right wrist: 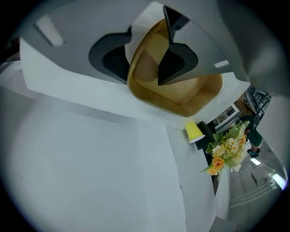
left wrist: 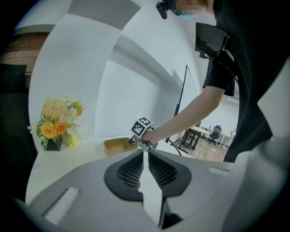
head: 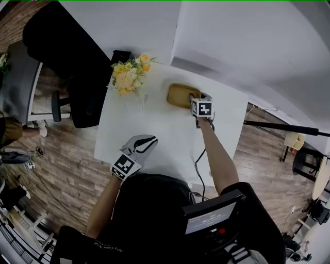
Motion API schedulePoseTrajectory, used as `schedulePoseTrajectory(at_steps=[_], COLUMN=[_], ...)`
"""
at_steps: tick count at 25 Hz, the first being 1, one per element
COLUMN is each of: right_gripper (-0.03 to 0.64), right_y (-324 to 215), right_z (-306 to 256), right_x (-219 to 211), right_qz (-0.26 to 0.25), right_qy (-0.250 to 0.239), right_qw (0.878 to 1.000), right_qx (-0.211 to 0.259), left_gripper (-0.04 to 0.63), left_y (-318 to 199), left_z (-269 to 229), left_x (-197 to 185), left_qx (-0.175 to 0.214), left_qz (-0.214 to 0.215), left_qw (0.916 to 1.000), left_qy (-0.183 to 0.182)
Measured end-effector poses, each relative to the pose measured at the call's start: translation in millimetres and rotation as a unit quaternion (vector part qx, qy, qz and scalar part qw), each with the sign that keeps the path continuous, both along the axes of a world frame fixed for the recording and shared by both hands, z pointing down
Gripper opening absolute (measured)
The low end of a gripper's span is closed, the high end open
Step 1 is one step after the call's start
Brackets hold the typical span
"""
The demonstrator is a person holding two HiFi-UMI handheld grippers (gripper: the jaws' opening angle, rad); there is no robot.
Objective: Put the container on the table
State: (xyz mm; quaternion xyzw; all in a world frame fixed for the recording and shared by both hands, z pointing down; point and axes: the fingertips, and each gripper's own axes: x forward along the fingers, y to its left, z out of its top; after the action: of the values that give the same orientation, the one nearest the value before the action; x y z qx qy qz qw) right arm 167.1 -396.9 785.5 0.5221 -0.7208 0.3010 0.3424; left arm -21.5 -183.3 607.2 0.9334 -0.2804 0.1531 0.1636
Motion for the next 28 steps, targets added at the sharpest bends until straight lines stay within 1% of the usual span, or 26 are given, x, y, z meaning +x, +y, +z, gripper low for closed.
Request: schedulePoseTrajectory(at_steps=[5,10,14,18,21,25,28], right_gripper=[0.216,0.216,0.216,0.222,0.221,0.212,0.191], right_y=[-0.6,0.1,3.2,3.8,4.9,5.3,9.7], right_z=[-2.8,-5.9,-7.1,-8.5,-13.1,-27.0,-36.7], right_x=[3.0,10.0,12.8,13.1,12.0,10.8,11.6], right_qz=[-0.003,0.035,0.023,0.033,0.032,0.039,0.041], right_qy=[0.016,-0.010,0.001,-0.017,-0.022,-0.036,-0.028], right_qw=[1.000,0.999,1.000,0.999,0.999,0.998,0.997], right_qx=[0.009,0.008,0.011,0.013,0.022,0.046,0.061], left_gripper=[0.032,0.032,0.032,0.032,0.032,0.032,0.032], left_y=[0.8,-0.2,-1.4,-0.1,0.9,-1.7,-1.7], left_z=[-3.4,-6.2,-8.4,-6.9,-6.6,-10.5,-13.9], left_x=[2.4,2.6,4.5,6.0,6.7,5.4,5.7], left_qx=[0.003,0.002,0.004,0.004,0.007,0.016,0.023], left_qz=[0.004,0.003,0.000,0.001,0.003,0.001,0.003], left_qw=[1.0000,1.0000,1.0000,1.0000,1.0000,0.9998,0.9997], left_qy=[-0.001,0.005,0.006,0.004,0.002,0.006,0.007])
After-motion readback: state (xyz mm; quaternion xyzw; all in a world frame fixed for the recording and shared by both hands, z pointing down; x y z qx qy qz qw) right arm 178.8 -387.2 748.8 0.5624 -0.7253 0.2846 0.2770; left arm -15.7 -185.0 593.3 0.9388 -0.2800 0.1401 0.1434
